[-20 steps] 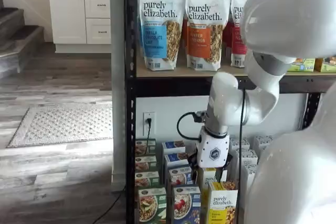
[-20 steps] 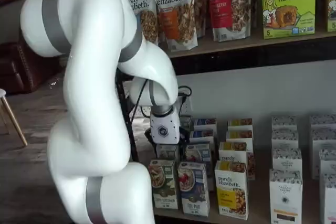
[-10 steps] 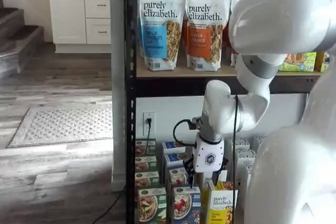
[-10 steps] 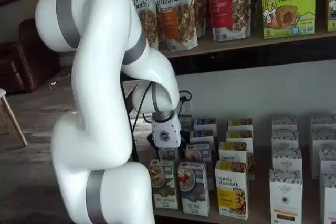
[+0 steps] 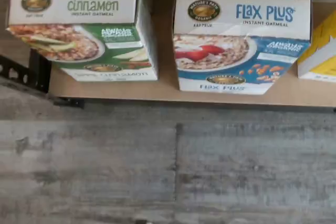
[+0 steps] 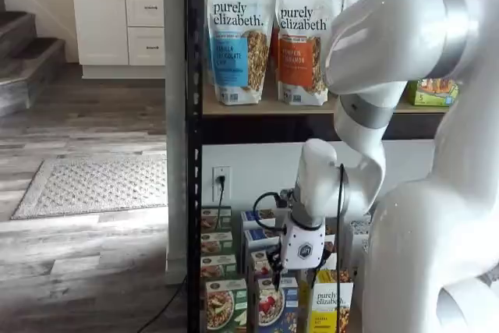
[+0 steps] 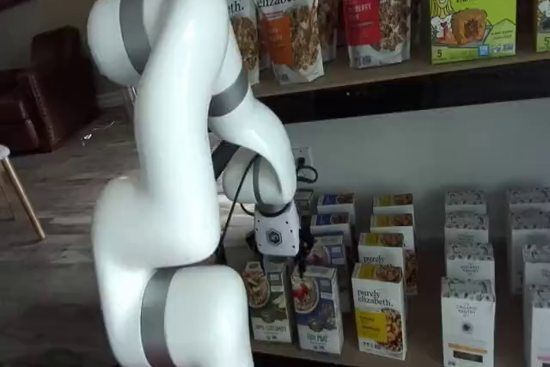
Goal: Pick up the blue and white box that is on the bottom shelf, the second box from the left
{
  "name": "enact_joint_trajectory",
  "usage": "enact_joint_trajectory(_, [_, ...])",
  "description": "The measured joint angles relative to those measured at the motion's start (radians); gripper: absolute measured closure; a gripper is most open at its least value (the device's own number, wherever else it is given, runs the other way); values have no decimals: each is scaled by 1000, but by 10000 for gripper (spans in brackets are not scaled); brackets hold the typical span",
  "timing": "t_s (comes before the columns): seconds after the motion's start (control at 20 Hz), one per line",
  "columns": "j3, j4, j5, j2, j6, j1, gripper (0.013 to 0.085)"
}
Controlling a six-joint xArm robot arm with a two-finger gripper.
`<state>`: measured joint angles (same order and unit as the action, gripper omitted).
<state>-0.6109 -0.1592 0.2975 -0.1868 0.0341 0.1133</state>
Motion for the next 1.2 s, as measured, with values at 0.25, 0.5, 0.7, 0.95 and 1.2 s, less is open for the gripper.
enact_joint_trajectory(0.25, [-36, 23, -39, -69, 1, -22, 130])
enact_joint_trajectory(0.5, [-75, 20, -47, -118, 24, -41, 130])
enact_joint_trajectory(0.7, [-117, -27, -64, -164, 75, -45, 130])
enact_joint_trajectory(0.95, [-183, -46, -51, -222, 95, -47, 130])
enact_joint_trajectory(1.2, [-255, -22, -37, -285, 73, -50, 130])
